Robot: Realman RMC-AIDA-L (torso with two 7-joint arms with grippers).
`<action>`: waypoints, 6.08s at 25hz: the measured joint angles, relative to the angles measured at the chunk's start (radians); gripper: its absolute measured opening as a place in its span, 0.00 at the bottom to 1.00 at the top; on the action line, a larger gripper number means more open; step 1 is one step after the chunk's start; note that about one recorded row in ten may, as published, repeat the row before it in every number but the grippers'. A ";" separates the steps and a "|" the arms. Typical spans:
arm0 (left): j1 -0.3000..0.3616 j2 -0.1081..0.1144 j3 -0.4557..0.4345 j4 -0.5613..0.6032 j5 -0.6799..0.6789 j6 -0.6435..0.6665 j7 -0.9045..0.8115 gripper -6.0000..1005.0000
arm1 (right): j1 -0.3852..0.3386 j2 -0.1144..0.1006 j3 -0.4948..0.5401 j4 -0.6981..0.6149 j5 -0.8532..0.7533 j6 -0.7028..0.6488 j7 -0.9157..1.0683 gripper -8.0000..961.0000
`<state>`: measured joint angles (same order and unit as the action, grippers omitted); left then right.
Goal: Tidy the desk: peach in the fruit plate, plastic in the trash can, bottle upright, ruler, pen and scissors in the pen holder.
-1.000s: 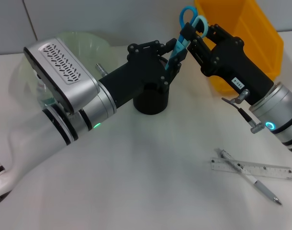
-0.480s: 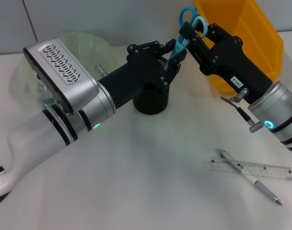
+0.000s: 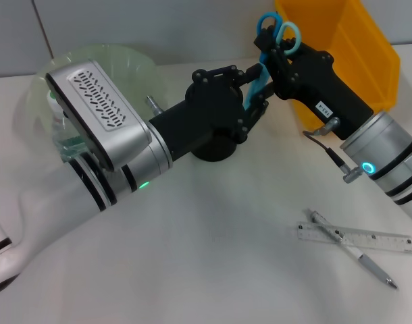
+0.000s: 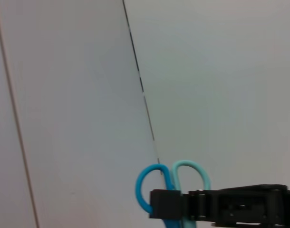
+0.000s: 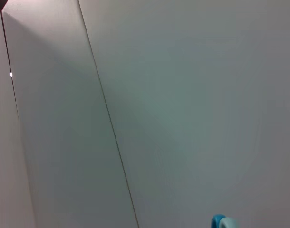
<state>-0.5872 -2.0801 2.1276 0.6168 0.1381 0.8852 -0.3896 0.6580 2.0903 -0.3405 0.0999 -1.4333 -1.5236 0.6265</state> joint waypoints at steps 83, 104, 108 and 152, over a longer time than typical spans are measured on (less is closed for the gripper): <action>0.392 0.011 -0.077 -0.022 0.007 0.339 0.023 0.74 | 0.180 0.000 -0.079 -0.047 -0.003 0.341 -0.100 0.34; 0.390 0.019 -0.092 -0.177 0.008 0.529 0.018 0.74 | -0.250 -0.012 -0.424 -0.816 -0.034 0.038 0.715 0.85; 0.392 0.022 -0.088 -0.198 0.008 0.540 0.020 0.74 | -0.353 -0.018 -0.429 -1.108 -0.147 -0.026 0.923 0.85; 0.342 0.026 -0.088 -0.364 0.011 0.560 -0.043 0.74 | -0.140 -0.006 -0.963 -1.630 -1.240 -0.289 1.482 0.85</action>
<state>-0.2454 -2.0545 2.0401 0.2524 0.1488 1.4448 -0.4326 0.5180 2.0846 -1.3033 -1.5300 -2.6737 -1.8121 2.1081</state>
